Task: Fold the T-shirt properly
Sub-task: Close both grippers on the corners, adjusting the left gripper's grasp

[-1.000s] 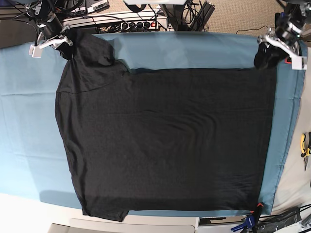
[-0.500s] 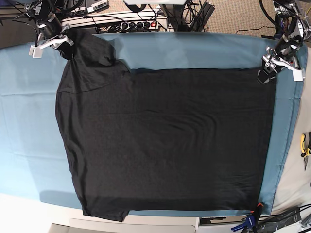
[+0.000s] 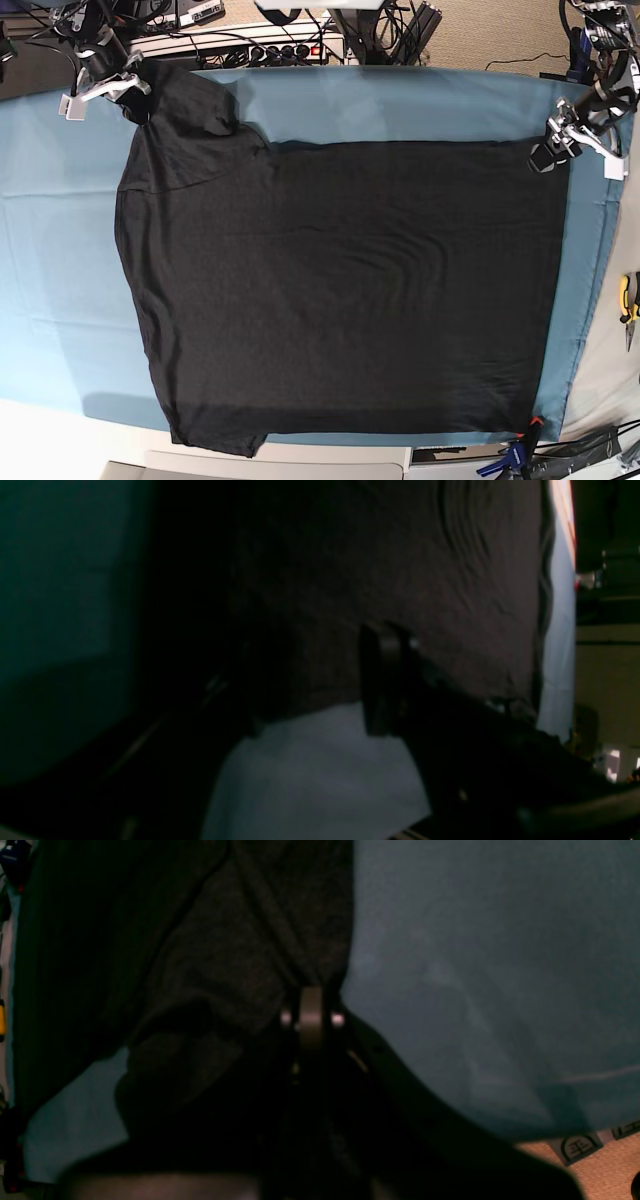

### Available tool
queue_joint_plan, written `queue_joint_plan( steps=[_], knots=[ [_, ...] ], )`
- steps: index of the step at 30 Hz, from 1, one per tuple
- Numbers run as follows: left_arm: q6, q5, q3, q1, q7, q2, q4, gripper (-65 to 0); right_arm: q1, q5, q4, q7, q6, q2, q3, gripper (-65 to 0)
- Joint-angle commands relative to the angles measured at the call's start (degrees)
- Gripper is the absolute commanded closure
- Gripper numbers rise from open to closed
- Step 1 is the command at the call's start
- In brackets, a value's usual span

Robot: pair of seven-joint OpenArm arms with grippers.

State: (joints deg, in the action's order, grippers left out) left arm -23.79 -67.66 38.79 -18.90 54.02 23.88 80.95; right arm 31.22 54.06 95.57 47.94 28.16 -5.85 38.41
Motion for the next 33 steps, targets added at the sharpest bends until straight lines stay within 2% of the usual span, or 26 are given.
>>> queue_joint_plan(
  steps=[1,7,12,20,25,33],
  knots=[
    [0.46,8.98,2.38,0.61,-5.81,5.51,0.7,-28.3,0.48,-1.66,0.35,0.83,-0.94,-0.63,0.26,0.0],
    [0.46,8.46,2.38,-0.22,-4.81,5.62,1.62,-28.3,0.5,-1.84,0.35,0.7,-0.94,-0.63,0.26,0.0],
    [-0.02,7.89,2.38,-3.39,-4.24,5.4,8.02,-28.3,0.44,-2.54,0.35,0.46,-0.94,-0.63,0.26,0.0],
    [0.46,10.08,2.38,-10.64,-4.52,1.07,23.93,-28.3,0.33,-2.51,0.35,0.44,-0.96,-0.63,0.26,0.0],
    [0.9,10.73,2.38,-10.84,-5.07,-0.33,23.74,-28.3,0.33,-2.51,0.35,0.39,-0.96,-0.66,0.26,0.0],
    [1.77,13.11,2.38,-6.78,-5.7,-0.22,17.55,-28.3,0.33,-2.49,0.35,0.26,-0.96,-0.66,0.26,0.0]
  ],
)
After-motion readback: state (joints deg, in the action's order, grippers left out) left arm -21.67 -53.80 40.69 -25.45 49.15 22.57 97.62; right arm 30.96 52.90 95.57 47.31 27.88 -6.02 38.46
